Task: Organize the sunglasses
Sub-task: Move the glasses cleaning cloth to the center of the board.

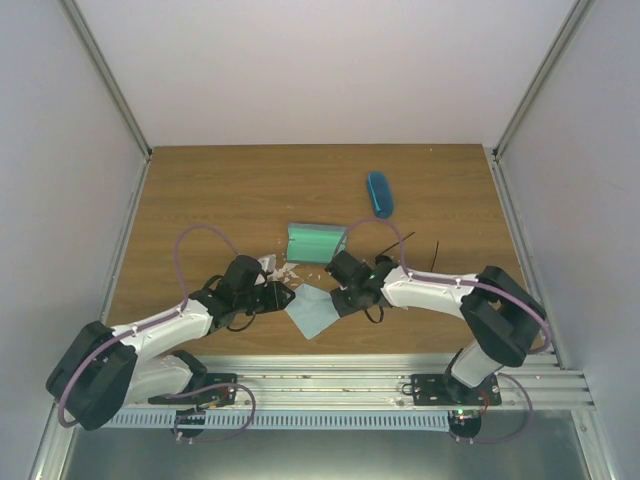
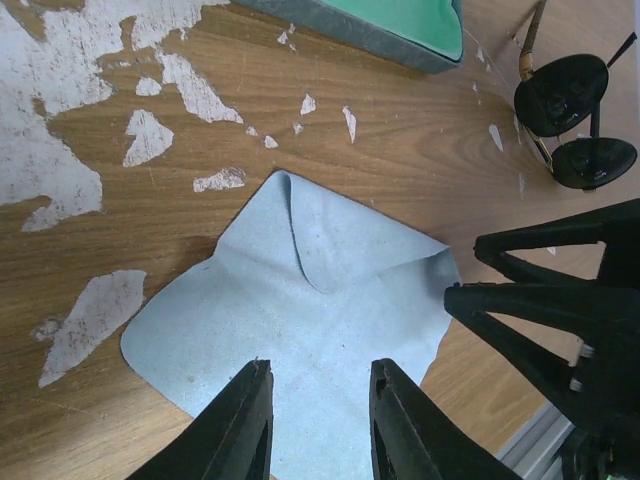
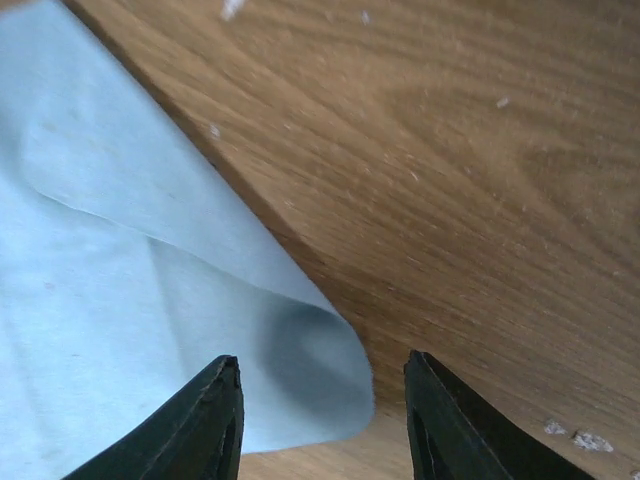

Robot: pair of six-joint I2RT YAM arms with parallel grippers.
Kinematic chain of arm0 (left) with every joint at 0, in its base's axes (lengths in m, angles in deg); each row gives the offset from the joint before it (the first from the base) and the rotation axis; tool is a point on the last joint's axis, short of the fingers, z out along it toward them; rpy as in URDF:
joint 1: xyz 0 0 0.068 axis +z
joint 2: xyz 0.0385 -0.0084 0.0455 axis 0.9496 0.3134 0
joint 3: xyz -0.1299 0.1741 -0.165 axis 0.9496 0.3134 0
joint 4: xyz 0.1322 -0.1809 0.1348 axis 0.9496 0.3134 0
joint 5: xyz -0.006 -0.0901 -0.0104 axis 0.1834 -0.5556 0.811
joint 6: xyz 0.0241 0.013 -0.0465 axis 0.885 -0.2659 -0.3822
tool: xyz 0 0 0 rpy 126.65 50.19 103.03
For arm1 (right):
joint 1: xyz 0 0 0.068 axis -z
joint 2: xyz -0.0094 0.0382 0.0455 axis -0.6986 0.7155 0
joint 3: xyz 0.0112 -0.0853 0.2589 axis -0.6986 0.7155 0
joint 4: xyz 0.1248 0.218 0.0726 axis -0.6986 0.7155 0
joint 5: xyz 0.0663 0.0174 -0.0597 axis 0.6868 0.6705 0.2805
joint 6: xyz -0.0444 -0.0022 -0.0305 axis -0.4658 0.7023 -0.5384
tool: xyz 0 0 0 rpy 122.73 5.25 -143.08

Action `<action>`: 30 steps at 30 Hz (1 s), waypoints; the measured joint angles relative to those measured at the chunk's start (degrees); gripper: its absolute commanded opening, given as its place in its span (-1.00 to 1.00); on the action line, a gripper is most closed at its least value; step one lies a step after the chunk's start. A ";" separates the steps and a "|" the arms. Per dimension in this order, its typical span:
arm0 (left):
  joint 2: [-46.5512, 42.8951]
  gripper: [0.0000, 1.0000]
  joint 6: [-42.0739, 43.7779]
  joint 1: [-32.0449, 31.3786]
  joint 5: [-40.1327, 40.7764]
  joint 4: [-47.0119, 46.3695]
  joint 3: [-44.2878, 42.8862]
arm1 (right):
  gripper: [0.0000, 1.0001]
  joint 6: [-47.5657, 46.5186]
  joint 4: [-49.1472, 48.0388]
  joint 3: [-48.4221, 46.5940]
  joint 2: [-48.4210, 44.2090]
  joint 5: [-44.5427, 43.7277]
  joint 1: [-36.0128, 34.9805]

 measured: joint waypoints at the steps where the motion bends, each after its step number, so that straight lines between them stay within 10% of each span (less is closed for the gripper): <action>1: 0.26 -0.42 -0.02 0.00 -0.22 -0.35 0.11 | -0.11 -0.46 0.42 -0.02 0.61 -0.20 0.00; 14: 2.05 -0.40 -0.24 -0.02 -0.42 -1.92 0.37 | -0.99 -2.62 2.38 -2.05 4.17 -0.42 -1.05; 27: 5.86 -0.40 -0.11 -1.73 -3.21 -5.20 0.33 | -0.98 13.00 7.04 5.64 -4.33 -2.29 -5.90; 30: 7.65 -0.41 0.04 -2.84 -4.55 -6.38 0.04 | -0.26 17.64 9.46 7.28 -6.58 -2.62 -8.00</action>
